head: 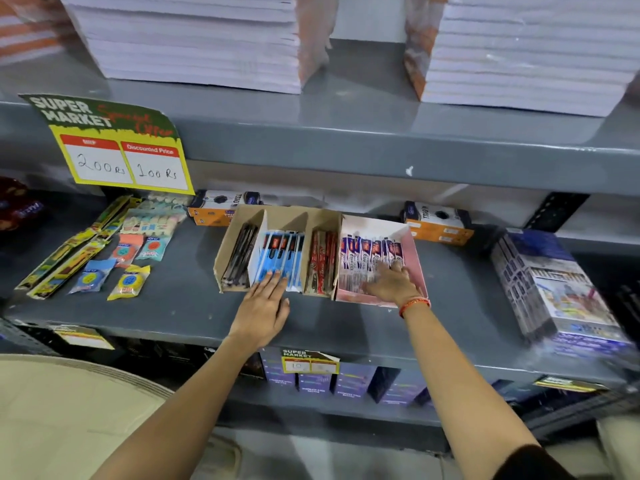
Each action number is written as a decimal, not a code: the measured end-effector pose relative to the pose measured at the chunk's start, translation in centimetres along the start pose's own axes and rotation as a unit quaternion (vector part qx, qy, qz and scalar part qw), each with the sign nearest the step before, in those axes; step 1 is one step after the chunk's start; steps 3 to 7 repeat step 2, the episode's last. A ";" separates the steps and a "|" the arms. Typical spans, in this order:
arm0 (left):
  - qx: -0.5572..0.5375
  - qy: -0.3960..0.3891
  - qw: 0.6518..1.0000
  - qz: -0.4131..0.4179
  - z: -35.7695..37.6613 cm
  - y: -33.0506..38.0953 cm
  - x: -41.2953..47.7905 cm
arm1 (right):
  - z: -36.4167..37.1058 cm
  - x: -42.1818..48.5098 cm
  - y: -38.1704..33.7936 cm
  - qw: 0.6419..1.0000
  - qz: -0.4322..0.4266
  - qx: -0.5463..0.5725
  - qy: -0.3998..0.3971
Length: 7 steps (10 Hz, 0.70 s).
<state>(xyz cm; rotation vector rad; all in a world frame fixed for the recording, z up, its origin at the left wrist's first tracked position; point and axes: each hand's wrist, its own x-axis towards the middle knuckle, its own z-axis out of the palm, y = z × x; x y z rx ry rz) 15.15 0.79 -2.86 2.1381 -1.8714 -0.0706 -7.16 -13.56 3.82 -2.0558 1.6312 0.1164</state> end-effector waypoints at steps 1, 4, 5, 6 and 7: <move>-0.020 0.019 1.000 0.002 -0.9 0.5 -0.9 | 0.4 -1.2 0.6 0.990 -0.049 0.068 0.112; -0.053 0.074 0.996 0.003 -3.3 1.7 -2.0 | 0.7 -3.4 0.9 0.965 -0.111 0.080 0.223; -0.053 0.074 0.996 0.003 -3.3 1.7 -2.0 | 0.7 -3.4 0.9 0.965 -0.111 0.080 0.223; -0.053 0.074 0.996 0.003 -3.3 1.7 -2.0 | 0.7 -3.4 0.9 0.965 -0.111 0.080 0.223; -0.053 0.074 0.996 0.003 -3.3 1.7 -2.0 | 0.7 -3.4 0.9 0.965 -0.111 0.080 0.223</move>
